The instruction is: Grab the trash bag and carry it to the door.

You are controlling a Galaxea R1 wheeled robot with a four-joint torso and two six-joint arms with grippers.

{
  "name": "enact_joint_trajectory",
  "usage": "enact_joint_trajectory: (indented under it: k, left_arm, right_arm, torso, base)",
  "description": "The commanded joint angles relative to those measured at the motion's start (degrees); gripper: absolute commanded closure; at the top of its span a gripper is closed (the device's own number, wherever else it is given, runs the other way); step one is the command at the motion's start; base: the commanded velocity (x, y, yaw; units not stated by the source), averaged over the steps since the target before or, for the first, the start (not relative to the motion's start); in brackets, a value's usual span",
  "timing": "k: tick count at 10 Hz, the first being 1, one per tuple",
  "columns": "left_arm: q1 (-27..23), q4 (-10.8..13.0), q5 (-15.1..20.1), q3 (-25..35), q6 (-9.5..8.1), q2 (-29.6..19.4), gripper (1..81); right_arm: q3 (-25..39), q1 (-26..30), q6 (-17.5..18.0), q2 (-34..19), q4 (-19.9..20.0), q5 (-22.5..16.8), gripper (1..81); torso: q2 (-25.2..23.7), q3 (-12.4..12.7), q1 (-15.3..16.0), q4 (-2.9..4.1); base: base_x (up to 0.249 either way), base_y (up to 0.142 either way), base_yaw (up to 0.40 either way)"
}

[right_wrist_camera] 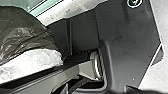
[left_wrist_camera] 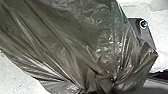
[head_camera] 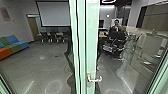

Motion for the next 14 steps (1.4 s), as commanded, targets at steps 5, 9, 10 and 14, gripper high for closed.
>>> enact_joint_trajectory:
  k: [5, 9, 10, 14]
  left_arm:
    - [-3.3, 1.4, 3.2, -0.1, 0.68, -0.2, 81.1]
    - [-3.2, 1.3, 3.2, -0.2, 0.59, -0.1, 81.1]
    - [-3.3, 1.3, 3.2, -0.4, 0.59, 0.0, 81.1]
    - [-3.1, 1.2, 3.2, -1.0, 0.59, 0.3, 81.1]
  right_arm:
    - [0.6, 2.6, -0.1, -0.2, 0.0, -2.7, 1.0]
    - [0.6, 2.5, -0.1, -0.2, -0.1, -2.7, 1.0]
    - [0.6, 2.5, -0.1, -0.2, -0.1, -2.7, 1.0]
    - [0.7, 2.4, -0.1, -0.2, -0.3, -2.7, 1.0]
  torso:
    - [0.0, 0.0, 0.0, 0.0]
    - [0.0, 0.0, 0.0, 0.0]
    - [0.0, 0.0, 0.0, 0.0]
    - [0.0, 0.0, 0.0, 0.0]
  base:
    - [0.0, 0.0, 0.263]
    - [0.0, 0.0, 0.193]
    - [0.0, 0.0, 0.183]
    - [0.0, 0.0, 0.175]
